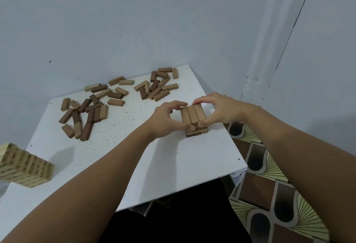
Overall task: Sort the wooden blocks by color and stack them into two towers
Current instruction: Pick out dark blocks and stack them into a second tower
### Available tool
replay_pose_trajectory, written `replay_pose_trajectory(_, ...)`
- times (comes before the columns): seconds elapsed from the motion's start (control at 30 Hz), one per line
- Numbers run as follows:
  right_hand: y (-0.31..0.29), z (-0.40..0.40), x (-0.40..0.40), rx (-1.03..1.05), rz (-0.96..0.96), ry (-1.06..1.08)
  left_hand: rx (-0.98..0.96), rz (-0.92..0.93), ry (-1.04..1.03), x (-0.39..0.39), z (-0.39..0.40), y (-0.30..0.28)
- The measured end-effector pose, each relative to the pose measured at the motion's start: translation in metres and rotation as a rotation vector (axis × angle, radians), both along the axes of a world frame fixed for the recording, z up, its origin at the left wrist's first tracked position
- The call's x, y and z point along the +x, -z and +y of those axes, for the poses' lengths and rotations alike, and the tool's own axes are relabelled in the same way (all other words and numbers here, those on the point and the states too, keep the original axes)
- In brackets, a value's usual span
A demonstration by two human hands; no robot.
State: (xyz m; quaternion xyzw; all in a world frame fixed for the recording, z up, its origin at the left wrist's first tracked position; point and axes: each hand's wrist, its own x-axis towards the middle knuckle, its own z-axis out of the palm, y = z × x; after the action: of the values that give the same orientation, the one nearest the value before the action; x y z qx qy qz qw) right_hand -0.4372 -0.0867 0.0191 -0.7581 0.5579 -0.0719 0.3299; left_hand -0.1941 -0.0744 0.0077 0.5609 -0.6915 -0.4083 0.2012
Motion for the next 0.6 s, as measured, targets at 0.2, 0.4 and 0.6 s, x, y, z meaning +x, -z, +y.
replay_pose_trajectory(0.2, 0.006, -0.001, -0.005, 0.053, -0.073, -0.006, 0.056, 0.017, -0.023, 0.012, 0.003, 0.001)
replay_pose_trajectory(0.4, 0.010, -0.004, -0.006, 0.061, -0.098, 0.015, 0.036, 0.049, -0.029, 0.013, 0.004, 0.002)
replay_pose_trajectory(0.6, 0.010, -0.005, -0.007, 0.058, -0.104, 0.015, 0.041, 0.063, -0.035, 0.011, 0.003, 0.003)
